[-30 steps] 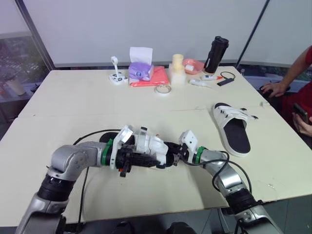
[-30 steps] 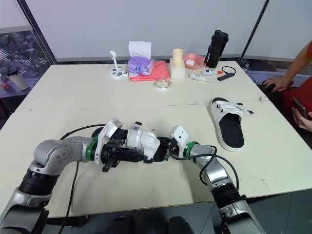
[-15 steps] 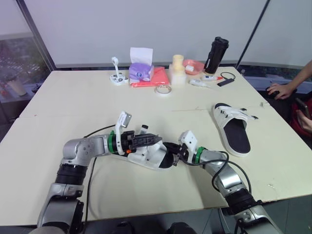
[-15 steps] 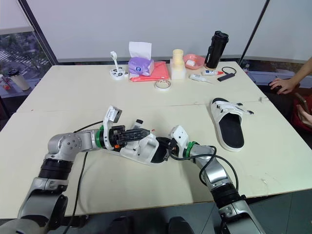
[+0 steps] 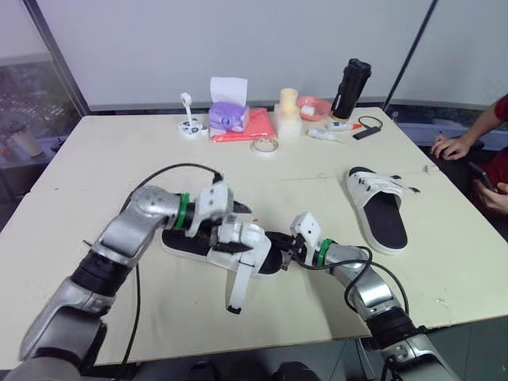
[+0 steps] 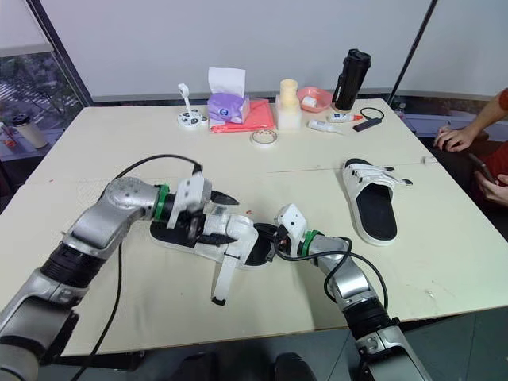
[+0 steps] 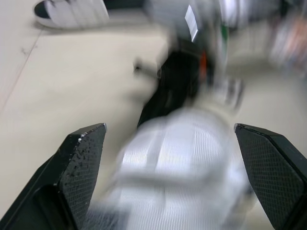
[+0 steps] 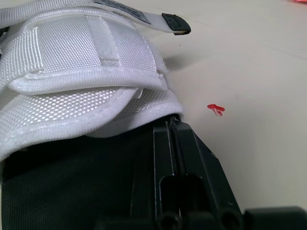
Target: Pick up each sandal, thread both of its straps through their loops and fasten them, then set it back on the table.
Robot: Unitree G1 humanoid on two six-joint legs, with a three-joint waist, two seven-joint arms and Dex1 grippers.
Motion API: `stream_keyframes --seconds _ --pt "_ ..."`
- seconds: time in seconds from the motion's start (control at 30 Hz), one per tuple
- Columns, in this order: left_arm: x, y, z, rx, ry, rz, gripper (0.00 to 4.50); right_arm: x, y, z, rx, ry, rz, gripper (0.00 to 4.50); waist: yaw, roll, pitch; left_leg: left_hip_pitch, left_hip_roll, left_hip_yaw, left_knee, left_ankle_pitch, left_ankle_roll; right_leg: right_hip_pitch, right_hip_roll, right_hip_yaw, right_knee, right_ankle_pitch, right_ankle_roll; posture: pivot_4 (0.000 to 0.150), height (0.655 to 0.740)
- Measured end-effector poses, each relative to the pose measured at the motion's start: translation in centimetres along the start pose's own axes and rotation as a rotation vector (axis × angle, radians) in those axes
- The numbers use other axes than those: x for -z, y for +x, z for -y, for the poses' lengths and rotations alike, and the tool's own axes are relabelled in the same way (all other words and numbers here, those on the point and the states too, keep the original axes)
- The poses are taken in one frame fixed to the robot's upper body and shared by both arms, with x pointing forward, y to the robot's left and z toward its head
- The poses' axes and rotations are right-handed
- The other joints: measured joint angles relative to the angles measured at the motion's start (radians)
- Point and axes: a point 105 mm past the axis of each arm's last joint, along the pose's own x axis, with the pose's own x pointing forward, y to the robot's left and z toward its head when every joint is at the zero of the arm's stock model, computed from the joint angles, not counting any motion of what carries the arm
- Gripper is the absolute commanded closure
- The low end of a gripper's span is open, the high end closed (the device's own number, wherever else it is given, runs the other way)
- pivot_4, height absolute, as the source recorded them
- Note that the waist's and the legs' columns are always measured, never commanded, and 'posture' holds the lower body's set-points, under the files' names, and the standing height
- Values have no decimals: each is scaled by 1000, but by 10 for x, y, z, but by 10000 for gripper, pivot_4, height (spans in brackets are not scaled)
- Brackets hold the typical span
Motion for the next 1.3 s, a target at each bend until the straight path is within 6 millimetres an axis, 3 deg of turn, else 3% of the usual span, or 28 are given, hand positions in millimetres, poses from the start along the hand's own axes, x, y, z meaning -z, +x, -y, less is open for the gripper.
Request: stream_keyframes --seconds 0.27,0.4,0.67,0.97,1.07,1.3 --pt "-3 0 30 16 548 75 606 1 -1 1 1 -3 -4 45000 1 1 -1 -3 0 1 0 0 1 -2 -4 0 -2 -1 -2 1500 7400" --pt "5 2 43 7 727 100 606 1 -1 1 0 -2 -4 45000 1 2 -1 -3 0 1 0 0 2 -2 -4 0 -1 -1 -2 1500 7400" --pt "22 12 54 34 960 114 606 1 -1 1 0 -2 -5 45000 0 1 -3 -3 0 1 0 0 2 -2 -4 -1 -1 -1 -2 1500 7400" --pt "9 28 62 -63 983 229 606 1 -1 1 -1 -2 -5 45000 1 1 -5 -2 0 1 0 0 2 -1 -3 -2 1 1 2 1500 7400" --pt "2 28 64 -80 1008 268 8464 1 -1 1 1 -1 -6 45000 1 1 -5 -2 0 1 1 0 2 -1 -3 -2 1 1 2 1500 7400" --pt "0 25 66 -89 1013 283 44606 2 -1 1 2 0 -7 45000 2 1 -5 -2 0 1 1 0 2 0 -3 -3 1 1 3 1500 7400"
